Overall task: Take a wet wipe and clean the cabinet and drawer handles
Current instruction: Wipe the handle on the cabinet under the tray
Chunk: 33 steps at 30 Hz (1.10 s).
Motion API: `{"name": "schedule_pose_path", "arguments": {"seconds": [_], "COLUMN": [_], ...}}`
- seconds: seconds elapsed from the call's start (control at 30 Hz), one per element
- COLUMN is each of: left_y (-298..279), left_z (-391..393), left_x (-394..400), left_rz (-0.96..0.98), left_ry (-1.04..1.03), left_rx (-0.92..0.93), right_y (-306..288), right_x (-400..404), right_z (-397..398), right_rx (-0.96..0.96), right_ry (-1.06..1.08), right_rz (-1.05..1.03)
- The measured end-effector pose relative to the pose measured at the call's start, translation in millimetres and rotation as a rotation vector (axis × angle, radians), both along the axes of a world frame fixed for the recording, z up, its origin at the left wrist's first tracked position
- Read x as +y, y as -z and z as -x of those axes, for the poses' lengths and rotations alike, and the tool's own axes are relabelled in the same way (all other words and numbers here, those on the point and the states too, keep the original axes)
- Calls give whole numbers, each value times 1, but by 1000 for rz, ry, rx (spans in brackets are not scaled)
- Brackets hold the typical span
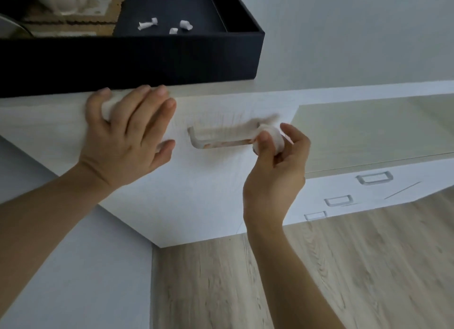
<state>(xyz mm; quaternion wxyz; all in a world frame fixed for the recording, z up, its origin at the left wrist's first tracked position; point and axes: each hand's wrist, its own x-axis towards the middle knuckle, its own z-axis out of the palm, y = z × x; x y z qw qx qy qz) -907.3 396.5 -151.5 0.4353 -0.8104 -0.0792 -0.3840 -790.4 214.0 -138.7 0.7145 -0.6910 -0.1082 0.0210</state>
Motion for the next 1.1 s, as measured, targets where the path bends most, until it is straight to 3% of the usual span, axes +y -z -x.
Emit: {"name": "schedule_pose_path", "arguments": {"seconds": [0.53,0.8,1.0,1.1], "left_y": [7,9,10,10], "left_z": [-5,-4,-5,-6], "left_x": [7,7,6,6], "left_rz": [-181,-180,-176,-183], "left_ry": [-77,-86,-69,-64], "left_rx": [-30,-52,-63,-72], "right_y": [18,26,10,6], "right_x": [13,-17,-20,-14], "right_z": [10,1,-12,-19], "right_rx": [155,62,-45,-49], "right_ry": [136,139,-127,-145], "right_rz": [-291,-116,44,34]}}
